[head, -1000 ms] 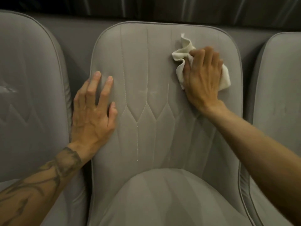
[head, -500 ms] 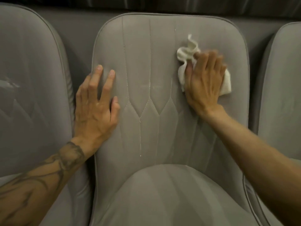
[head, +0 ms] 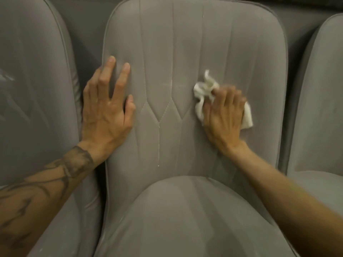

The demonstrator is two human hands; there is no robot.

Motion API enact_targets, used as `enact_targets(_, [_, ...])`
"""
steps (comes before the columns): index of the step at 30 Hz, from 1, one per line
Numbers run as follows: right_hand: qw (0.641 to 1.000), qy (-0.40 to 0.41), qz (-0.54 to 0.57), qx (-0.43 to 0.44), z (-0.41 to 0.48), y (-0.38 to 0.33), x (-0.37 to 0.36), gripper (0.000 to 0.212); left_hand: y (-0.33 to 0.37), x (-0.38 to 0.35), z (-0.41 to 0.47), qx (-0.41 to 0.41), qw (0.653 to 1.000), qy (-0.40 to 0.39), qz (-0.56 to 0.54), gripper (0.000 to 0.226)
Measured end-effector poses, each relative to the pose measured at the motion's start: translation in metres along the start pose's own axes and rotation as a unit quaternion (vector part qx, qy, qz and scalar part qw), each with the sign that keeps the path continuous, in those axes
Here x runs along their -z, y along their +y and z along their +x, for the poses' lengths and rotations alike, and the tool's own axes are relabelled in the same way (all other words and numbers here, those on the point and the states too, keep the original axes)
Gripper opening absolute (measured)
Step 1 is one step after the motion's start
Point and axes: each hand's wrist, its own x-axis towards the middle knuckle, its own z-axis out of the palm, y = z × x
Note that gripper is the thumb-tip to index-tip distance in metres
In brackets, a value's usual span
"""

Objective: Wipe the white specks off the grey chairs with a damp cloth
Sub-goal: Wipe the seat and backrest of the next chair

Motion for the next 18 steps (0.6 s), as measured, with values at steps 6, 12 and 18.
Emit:
enact_targets(6, [0.954,-0.179,0.037,0.237,-0.084,0.006,0.01,0.02,0.002,0.003,0.001,0.0,1.0,0.002,-0.005,0.063])
enact_targets(12, [0.999,-0.039,0.01,0.036,-0.035,0.007,0.001,0.021,0.0,0.001,0.001,0.0,1.0,0.006,-0.005,0.062])
enact_targets(18, [0.939,-0.242,0.056,0.237,-0.139,-0.012,0.011,0.015,0.0,0.0,0.001,0.002,1.0,0.004,0.0,0.062])
